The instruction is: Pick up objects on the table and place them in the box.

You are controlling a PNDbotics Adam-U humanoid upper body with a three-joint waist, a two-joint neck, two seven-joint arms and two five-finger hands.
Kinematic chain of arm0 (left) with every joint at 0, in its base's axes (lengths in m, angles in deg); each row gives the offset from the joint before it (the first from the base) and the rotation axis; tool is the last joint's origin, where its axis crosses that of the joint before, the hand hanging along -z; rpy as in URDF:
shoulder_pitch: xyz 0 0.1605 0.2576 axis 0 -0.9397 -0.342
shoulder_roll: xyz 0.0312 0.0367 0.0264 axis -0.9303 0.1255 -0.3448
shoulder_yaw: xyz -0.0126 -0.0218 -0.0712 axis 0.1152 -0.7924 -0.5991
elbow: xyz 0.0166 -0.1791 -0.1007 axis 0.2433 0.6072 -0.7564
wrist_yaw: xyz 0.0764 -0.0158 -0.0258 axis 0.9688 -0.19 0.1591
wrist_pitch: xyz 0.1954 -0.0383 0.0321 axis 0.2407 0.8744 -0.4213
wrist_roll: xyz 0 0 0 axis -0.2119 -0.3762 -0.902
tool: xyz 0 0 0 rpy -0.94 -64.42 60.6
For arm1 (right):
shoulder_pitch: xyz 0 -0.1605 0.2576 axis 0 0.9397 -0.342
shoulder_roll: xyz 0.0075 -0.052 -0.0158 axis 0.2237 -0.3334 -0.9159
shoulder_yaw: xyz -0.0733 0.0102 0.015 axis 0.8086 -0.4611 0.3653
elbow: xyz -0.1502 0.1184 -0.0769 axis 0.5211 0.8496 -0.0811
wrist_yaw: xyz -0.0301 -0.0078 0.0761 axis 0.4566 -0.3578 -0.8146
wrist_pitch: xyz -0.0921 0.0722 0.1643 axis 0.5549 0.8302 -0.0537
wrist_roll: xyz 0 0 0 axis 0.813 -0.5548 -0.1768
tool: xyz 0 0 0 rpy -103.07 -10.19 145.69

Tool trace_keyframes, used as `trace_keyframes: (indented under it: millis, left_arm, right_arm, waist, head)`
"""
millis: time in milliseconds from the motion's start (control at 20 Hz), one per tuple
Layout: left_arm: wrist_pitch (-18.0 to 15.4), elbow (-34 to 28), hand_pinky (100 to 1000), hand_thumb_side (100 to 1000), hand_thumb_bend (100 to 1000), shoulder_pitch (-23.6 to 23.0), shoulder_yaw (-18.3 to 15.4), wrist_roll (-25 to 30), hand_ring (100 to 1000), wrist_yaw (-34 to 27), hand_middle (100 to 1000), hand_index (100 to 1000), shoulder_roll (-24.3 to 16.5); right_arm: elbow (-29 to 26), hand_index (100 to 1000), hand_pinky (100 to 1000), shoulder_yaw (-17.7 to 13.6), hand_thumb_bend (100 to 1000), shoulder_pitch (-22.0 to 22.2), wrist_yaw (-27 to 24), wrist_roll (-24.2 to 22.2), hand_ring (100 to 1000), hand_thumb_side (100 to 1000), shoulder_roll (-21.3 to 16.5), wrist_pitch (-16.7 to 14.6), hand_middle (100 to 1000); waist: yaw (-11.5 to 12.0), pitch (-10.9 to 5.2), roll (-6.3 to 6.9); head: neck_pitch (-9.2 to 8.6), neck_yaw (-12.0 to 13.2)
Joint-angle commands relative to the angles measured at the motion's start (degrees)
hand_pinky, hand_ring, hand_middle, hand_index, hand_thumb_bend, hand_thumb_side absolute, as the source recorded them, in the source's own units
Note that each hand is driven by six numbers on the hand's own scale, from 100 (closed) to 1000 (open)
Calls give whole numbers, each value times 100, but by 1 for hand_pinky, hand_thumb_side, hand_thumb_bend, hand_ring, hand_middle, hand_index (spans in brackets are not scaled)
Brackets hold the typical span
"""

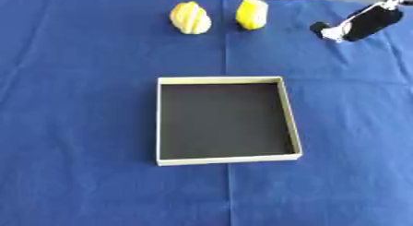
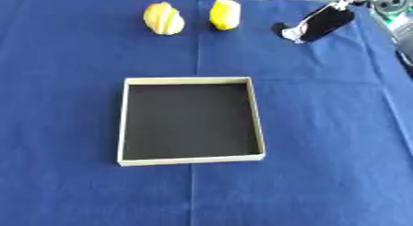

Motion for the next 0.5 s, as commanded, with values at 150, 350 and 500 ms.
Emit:
trace_keyframes:
  millis: [150,350,500]
  left_arm:
    - [3,-92,941,622,100,83,-16,25,942,-50,857,788,-48]
    - [-5,-92,941,622,100,110,-9,32,942,-66,857,787,-36]
    - [-14,-92,942,623,100,128,-8,34,943,-78,858,786,-17]
  right_arm:
    - [-93,942,900,-36,397,-116,158,-103,1000,100,-55,64,953]
    - [-41,942,895,-1,394,-180,260,5,1000,100,17,130,949]
    - [22,945,891,19,380,-220,327,120,1000,100,69,187,949]
  waist:
    - [38,-102,6]
    - [97,-67,-10]
    - [141,-32,-19]
  head:
    - [-36,-13]
    - [-61,-55]
    - [-109,-115]
